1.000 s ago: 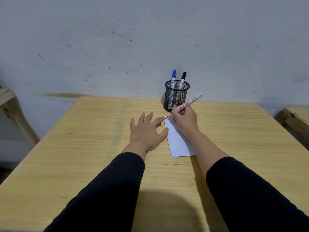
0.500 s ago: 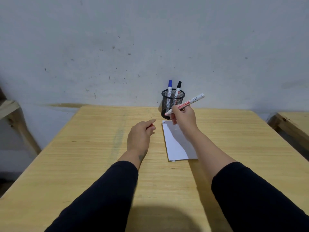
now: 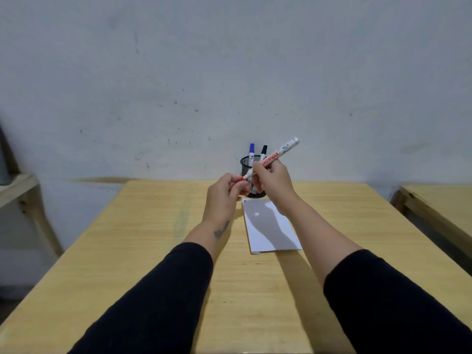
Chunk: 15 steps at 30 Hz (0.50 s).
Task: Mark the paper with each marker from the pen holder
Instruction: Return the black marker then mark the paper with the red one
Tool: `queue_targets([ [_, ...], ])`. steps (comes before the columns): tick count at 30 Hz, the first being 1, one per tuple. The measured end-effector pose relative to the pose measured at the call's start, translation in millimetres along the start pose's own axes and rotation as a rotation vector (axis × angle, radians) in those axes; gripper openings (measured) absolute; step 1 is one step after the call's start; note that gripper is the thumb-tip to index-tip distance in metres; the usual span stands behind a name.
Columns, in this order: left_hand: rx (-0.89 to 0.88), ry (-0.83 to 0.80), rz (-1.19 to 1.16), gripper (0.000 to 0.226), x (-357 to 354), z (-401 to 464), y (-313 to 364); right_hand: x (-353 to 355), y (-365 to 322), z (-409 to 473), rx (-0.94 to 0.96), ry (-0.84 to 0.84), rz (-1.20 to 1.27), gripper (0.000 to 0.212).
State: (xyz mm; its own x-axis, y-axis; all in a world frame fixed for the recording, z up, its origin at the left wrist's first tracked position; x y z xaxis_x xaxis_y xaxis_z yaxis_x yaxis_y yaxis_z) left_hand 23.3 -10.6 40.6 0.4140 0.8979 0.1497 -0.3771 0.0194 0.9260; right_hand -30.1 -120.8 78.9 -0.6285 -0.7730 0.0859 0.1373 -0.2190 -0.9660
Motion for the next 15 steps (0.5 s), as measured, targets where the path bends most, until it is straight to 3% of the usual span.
queue_targets([
  [10, -0.050, 0.020, 0.044, 0.010, -3.6, -4.1, 5.9, 4.2, -6.0, -3.1, -0.041, -0.147, -0.043, 0.026],
  [15, -0.114, 0.099, 0.249, 0.008, -3.9, -6.7, 4.1, -1.2, -0.6, -3.1, -0.103, -0.126, 0.036, 0.026],
])
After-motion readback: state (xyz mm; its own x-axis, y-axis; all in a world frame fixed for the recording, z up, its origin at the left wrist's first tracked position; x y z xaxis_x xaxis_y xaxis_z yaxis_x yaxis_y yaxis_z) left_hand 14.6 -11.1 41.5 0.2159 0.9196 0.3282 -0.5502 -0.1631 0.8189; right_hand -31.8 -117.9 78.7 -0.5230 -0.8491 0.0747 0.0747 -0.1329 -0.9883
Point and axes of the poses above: each hand's wrist, its own z-axis towards the middle knuckle, its own x-axis out of the back of the hand, y = z × x, the point moved 1 cm from there along z, towards the middle knuckle, and after that the axes turned 2 degrees about z, right-handed, at the moved point
